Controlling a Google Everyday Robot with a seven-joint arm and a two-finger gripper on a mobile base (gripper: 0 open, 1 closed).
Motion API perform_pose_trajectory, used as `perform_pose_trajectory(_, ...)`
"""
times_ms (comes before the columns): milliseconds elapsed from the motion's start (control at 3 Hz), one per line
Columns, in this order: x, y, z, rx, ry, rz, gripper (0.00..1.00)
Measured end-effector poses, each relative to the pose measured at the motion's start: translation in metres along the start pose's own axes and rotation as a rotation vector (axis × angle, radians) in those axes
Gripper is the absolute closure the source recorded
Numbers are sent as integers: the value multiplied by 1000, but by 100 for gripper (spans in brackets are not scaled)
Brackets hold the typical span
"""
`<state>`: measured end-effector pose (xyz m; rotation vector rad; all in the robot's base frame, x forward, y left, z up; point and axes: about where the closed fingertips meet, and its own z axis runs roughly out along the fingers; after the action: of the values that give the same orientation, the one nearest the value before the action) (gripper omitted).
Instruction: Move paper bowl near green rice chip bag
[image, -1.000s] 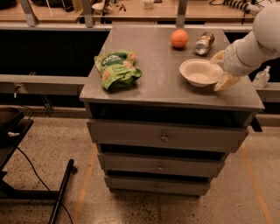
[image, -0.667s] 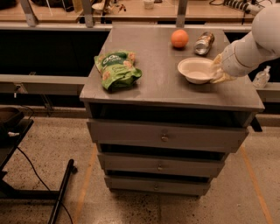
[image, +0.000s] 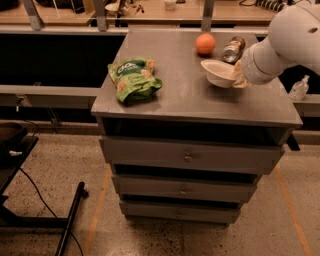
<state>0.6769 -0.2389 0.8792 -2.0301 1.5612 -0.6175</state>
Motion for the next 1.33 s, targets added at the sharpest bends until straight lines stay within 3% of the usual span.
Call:
perform_pose_trajectory(667,-52,-49,30,37,115,-267,100)
perform_pose_trajectory(1000,-75,-63,48,43,102,-326,82)
perform_pose_trajectory(1333,-101,-73,52,69,53,-358,58)
